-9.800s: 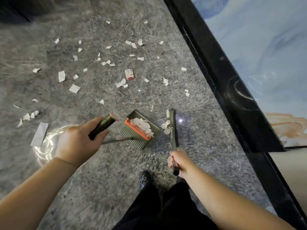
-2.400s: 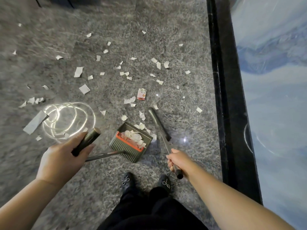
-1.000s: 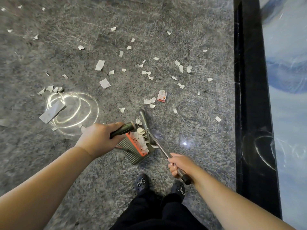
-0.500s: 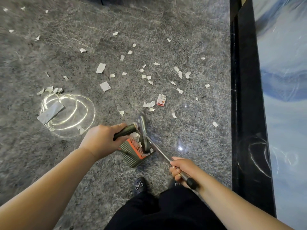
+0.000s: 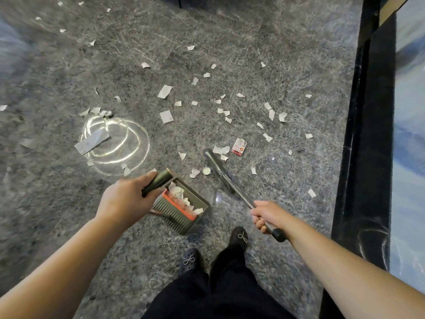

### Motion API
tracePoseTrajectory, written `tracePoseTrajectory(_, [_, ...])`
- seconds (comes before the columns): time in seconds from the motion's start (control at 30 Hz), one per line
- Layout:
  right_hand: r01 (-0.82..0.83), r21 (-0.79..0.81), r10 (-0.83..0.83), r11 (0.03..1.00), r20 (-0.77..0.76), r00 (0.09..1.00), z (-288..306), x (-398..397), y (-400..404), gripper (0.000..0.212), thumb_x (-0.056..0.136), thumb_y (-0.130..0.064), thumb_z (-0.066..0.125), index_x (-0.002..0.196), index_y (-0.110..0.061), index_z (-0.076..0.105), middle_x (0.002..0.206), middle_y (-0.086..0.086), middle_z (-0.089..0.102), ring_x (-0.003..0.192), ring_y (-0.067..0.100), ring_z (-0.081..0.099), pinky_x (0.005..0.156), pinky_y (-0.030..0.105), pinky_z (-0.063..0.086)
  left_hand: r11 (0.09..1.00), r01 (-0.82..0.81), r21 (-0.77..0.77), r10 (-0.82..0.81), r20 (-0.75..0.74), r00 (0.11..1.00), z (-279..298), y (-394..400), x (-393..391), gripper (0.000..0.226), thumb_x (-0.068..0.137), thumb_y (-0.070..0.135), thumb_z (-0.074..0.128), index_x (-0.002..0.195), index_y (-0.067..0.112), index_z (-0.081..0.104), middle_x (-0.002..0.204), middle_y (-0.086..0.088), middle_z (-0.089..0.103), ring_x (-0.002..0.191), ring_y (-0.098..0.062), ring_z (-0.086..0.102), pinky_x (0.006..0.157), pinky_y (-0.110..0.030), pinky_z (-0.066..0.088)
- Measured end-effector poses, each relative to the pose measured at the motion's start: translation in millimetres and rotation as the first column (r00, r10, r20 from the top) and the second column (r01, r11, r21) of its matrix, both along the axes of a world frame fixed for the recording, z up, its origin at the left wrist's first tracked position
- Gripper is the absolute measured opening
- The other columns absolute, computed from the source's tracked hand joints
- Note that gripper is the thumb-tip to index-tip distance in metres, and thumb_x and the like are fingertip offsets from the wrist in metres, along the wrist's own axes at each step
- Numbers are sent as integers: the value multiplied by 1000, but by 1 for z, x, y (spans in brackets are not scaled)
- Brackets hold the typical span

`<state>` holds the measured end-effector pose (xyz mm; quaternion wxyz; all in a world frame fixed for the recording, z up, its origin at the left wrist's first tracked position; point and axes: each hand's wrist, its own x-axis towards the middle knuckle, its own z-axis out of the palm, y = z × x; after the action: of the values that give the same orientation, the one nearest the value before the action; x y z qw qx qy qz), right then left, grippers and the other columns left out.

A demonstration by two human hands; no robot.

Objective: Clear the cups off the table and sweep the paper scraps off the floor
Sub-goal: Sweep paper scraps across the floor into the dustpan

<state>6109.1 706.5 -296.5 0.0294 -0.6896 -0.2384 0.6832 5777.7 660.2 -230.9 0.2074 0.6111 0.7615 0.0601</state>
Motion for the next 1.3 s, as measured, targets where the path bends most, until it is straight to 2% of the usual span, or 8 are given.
tracePoseTrajectory(0.2, [-331, 29, 326, 943, 120, 938, -16, -9, 49, 44, 93, 4, 40, 137, 4, 36, 61, 7, 41, 37, 9, 37, 37, 15, 31, 999, 0, 34, 2, -62, 998, -5, 2, 19, 43, 86, 52, 59, 127, 38, 58, 82, 1, 71, 77, -25, 65, 63, -28, 43])
tracePoseTrajectory(0.33, [-425, -34, 426, 905, 107, 898, -28, -12, 56, 25, 93, 3, 37, 104, -16, 50, 60, 6, 40, 37, 10, 37, 39, 16, 31, 987, -5, 162, 17, -72, 997, -16, -4, 17, 54, 76, 64, 47, 117, 35, 66, 73, 2, 72, 67, -27, 67, 58, -30, 49])
tracePoseTrajectory(0.47, [-489, -66, 493, 870, 94, 865, -31, -15, 42, 41, 95, 2, 36, 134, -7, 45, 59, 5, 39, 32, 7, 35, 36, 12, 31, 976, 2, 217, 18, -90, 996, -20, -13, 13, 57, 73, 66, 41, 112, 33, 68, 70, 5, 71, 60, -25, 67, 53, -29, 49])
tracePoseTrajectory(0.57, [-521, -84, 525, 849, 42, 850, -27, -19, 26, 41, 95, 3, 35, 133, -10, 46, 60, 5, 39, 32, 6, 35, 34, 13, 31, 977, -2, 212, 23, -97, 995, -17, -18, 10, 58, 74, 66, 40, 110, 31, 69, 68, 4, 70, 58, -25, 66, 52, -30, 50])
tracePoseTrajectory(0.73, [-502, -105, 501, 858, -37, 864, -19, -22, -8, 24, 94, 1, 40, 109, -17, 45, 61, 5, 39, 30, 5, 36, 35, 14, 32, 994, -52, 94, 57, -53, 997, -11, -17, 12, 43, 84, 54, 60, 123, 34, 64, 79, 2, 72, 73, -26, 67, 62, -29, 46])
tracePoseTrajectory(0.8, [-500, -92, 499, 861, -28, 866, -15, -22, -22, 33, 93, 1, 41, 119, -18, 47, 60, 5, 41, 32, 6, 38, 36, 16, 33, 996, -58, 65, 61, -43, 997, -8, -17, 14, 42, 86, 48, 63, 126, 36, 60, 82, 2, 72, 77, -25, 66, 64, -29, 44])
tracePoseTrajectory(0.9, [-510, -50, 511, 859, 12, 860, -8, -22, -37, 59, 94, 1, 45, 148, -17, 29, 61, 6, 45, 35, 6, 40, 35, 18, 35, 997, -53, 56, 55, -32, 998, -7, -21, 15, 43, 87, 49, 61, 128, 36, 58, 85, 2, 72, 80, -25, 66, 68, -30, 48])
tracePoseTrajectory(1.3, [-251, 26, 250, 968, 40, 967, 20, 7, -90, 49, 95, -1, 47, 143, -9, 38, 56, 3, 45, 37, 8, 40, 38, 18, 31, 994, -83, 69, 82, 22, 996, 0, -42, 20, 49, 90, 50, 57, 135, 32, 53, 95, -3, 70, 91, -27, 63, 72, -32, 47])
